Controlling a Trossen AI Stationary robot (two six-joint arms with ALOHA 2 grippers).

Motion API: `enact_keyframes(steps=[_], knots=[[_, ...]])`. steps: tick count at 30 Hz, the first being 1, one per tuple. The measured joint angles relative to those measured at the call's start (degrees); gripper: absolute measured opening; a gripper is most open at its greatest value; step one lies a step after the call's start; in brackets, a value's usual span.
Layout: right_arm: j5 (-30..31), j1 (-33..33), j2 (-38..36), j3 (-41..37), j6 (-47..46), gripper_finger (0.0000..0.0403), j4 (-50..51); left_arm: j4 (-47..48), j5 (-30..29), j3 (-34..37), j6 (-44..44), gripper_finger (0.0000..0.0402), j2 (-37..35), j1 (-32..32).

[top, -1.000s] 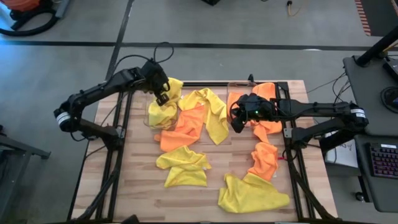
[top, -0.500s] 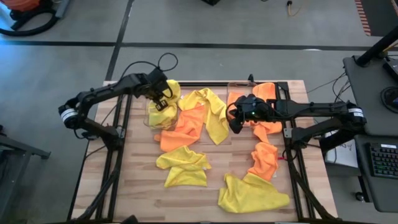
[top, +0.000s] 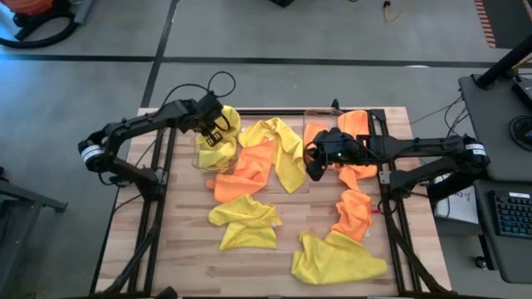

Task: Sort microfiber towel by color & place in baskets
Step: Put the yellow microfiber cloth into the left transparent bin

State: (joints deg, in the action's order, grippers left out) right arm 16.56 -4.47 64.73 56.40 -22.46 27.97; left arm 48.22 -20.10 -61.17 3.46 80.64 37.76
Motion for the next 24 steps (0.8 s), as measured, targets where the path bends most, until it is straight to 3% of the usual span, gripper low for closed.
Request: enact_keyframes(steps=[8,13,20,24], knots=[[0.02,0.49,0.0,0.0,0.12,0.0009,0.0,8.86,0.04,-2.4,1.26,0.0182,0.0,-0.07],[0.14,0.48,0.0,0.0,0.17,0.0009,0.0,15.68,0.07,-7.1,1.24,0.0229,-0.02,-0.07],[1.6,0.48,0.0,0.0,0.19,0.0009,-0.02,12.94,0.32,-14.42,4.31,0.0232,-0.07,-0.07],[1.64,0.48,0.0,-0.23,0.17,0.0009,-0.07,2.85,8.98,-14.9,8.5,0.0194,-0.11,0.62]])
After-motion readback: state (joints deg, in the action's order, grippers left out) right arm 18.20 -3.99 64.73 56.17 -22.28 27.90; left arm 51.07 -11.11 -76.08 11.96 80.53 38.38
